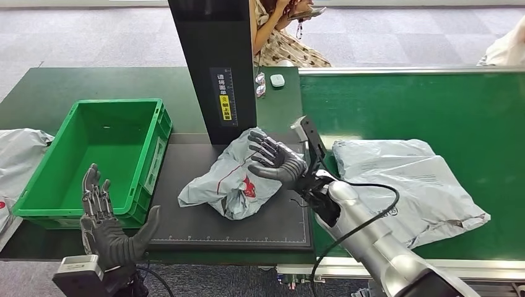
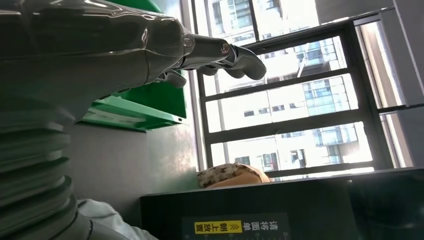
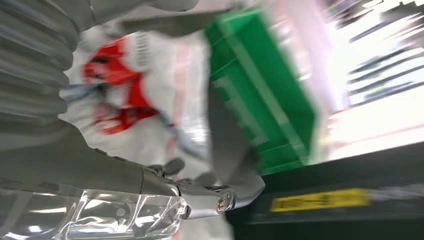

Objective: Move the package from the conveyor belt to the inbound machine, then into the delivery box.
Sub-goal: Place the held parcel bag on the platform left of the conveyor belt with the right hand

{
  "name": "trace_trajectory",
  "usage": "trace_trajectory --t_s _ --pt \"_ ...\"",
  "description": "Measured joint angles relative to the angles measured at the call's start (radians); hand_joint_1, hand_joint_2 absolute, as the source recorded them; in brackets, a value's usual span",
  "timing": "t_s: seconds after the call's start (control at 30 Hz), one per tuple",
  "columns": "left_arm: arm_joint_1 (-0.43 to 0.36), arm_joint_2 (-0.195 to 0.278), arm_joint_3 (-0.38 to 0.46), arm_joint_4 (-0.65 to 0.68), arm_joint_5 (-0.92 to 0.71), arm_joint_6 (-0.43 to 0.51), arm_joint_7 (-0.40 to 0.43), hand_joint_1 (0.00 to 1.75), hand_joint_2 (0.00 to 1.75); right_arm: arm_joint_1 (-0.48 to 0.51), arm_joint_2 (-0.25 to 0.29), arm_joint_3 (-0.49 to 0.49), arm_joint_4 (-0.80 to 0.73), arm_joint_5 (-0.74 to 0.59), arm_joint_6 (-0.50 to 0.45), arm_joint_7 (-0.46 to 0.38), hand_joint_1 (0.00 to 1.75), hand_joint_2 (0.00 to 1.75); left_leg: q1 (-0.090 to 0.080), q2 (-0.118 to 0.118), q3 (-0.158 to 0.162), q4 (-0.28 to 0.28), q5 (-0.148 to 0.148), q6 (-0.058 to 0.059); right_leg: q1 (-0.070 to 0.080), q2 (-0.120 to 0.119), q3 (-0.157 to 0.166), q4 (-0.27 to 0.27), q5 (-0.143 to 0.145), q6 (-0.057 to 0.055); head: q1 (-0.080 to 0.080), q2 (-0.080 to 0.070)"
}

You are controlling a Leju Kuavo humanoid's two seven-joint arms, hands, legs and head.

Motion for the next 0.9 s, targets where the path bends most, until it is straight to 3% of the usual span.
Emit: trace_trajectory --t_s 0.17,0.4,0.57,0.73,0.9 --pt "0.002 0.008 -0.003 -0.006 -0.056 -0.054 0.018 0.00 1.75 0.106 -0.026 -0.089 -0.177 -0.070 0.022 -0.064 0.00 1.75 0.000 0.000 0.000 0.000 0.000 0.000 0.000 0.000 -0.001 0.000 0.000 0.000 0.000 0.000" --pt "-0.050 0.021 -0.055 0.005 -0.255 -0.214 0.124 0.00 1.75 0.277 -0.031 -0.223 -0.423 -0.091 0.041 -0.106 0.00 1.75 0.000 0.000 -0.001 0.000 0.000 0.000 0.000 0.000 -0.002 0.000 0.000 0.000 0.000 0.000" --pt "-0.161 0.036 -0.143 0.090 -0.436 -0.357 0.215 0.00 1.75 0.340 -0.021 -0.294 -0.520 -0.093 0.044 -0.110 0.00 1.75 0.000 0.001 -0.001 0.000 0.001 -0.001 0.000 0.001 -0.002 0.000 0.001 -0.001 0.000 0.000" --pt "-0.292 0.048 -0.232 0.225 -0.493 -0.416 0.251 0.00 1.75 0.358 -0.006 -0.334 -0.563 -0.093 0.044 -0.107 0.00 1.75 0.000 0.001 -0.001 0.000 0.001 -0.001 0.000 0.001 -0.002 0.000 0.002 -0.001 0.000 0.000" --pt "-0.474 0.058 -0.337 0.420 -0.509 -0.461 0.263 0.00 1.75 0.390 -0.001 -0.355 -0.599 -0.091 0.052 -0.107 0.00 1.75 0.000 0.001 -0.001 0.000 0.002 -0.002 0.000 0.001 -0.002 0.000 0.003 -0.002 0.000 0.000"
